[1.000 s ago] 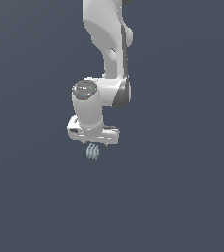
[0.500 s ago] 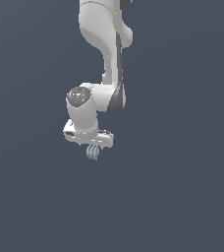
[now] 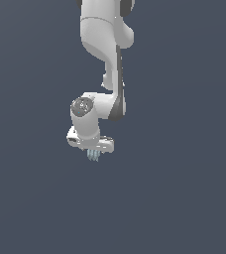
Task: Pick up the object and move it to a goal position.
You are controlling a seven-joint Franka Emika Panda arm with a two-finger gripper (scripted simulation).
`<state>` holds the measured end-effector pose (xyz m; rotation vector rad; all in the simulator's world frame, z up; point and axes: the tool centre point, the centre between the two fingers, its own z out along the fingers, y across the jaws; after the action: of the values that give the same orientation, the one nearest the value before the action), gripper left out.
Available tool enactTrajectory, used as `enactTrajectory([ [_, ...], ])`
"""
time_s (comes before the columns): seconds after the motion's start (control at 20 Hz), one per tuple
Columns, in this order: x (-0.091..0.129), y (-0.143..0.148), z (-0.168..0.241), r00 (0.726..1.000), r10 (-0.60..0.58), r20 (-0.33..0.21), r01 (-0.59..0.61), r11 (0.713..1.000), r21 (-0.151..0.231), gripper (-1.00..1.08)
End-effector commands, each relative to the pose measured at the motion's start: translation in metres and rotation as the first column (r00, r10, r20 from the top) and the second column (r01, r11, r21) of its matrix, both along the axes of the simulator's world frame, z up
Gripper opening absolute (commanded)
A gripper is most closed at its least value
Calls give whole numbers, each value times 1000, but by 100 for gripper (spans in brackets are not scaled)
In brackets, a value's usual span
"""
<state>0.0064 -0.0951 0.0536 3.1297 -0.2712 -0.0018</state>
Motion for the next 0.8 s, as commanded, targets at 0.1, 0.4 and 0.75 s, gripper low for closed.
enactTrajectory([
  [0.1,1,0,-13,1000,-1,1,1,1000,0,100],
  [0.4,1,0,-14,1000,-1,1,1,1000,0,-100],
  [0.75,2,-1,-13,1000,-1,2,1,1000,0,-100],
])
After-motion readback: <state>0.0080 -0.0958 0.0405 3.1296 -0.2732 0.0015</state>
